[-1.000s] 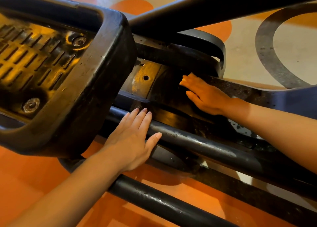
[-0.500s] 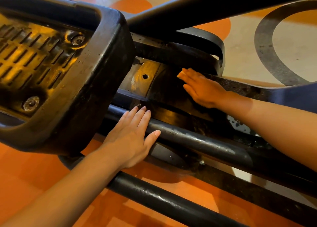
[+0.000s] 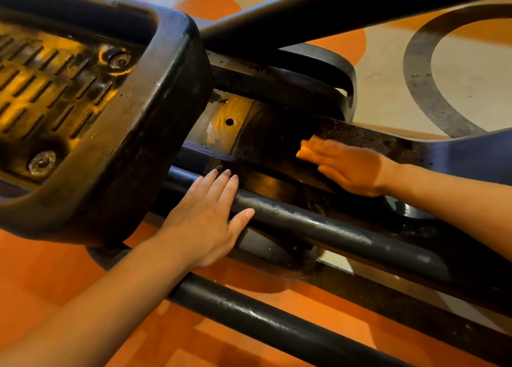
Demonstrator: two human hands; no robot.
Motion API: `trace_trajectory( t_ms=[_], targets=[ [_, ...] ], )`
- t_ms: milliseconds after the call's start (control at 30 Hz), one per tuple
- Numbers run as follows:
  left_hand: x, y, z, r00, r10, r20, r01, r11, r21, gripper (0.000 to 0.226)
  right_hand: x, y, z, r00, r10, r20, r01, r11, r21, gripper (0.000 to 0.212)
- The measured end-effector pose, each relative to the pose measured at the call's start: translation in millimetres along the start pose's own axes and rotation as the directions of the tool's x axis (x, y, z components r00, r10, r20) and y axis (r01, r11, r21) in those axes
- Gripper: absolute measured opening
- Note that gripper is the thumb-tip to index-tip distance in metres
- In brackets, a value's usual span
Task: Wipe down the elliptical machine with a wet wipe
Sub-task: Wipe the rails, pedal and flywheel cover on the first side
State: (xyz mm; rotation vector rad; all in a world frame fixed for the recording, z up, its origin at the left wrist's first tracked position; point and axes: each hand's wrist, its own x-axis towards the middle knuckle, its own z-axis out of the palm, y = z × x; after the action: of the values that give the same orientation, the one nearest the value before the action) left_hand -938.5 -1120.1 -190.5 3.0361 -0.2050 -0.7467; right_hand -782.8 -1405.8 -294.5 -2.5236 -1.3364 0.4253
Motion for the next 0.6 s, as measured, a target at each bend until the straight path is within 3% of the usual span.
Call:
trace_trajectory(
  t_ms=[100, 200, 267, 400, 600],
  targets=[
    [-0.2, -0.1, -1.1, 1.0, 0.002, -0.001, -0.002, 1.0, 0.009, 0.083, 11.8, 11.0, -4.4, 0.958, 0.259, -0.122, -0.258, 0.966, 0.027, 0.06],
    [-0.4, -0.9, -0.2, 1.0, 0.005, -0.007, -0.005, 1.0, 0.021, 0.085, 18.8, 7.7, 1.5, 0.922, 0.342, -0.184, -0.337, 0.94, 0.055, 0.058],
    [0.2, -1.1, 0.7, 1.0, 0.008, -0.015, -0.008, 1.0, 0.017, 0.083, 13.5, -2.3, 8.1, 0.956, 0.257, -0.144, -0.245, 0.965, 0.095, 0.058],
    [1.1, -1.4, 0.8, 1.0, 0.013, -0.007, -0.013, 1.0, 0.02, 0.082, -12.2, -24.9, 18.4, 0.995, -0.091, 0.035, 0.085, 0.985, 0.147, 0.058],
    [1.6, -2.1, 2.5, 1.0, 0.01, -0.004, -0.01, 1.0, 0.027, 0.079, -21.8, -15.1, 7.8, 0.989, -0.137, 0.064, 0.133, 0.989, 0.06, 0.055]
  ],
)
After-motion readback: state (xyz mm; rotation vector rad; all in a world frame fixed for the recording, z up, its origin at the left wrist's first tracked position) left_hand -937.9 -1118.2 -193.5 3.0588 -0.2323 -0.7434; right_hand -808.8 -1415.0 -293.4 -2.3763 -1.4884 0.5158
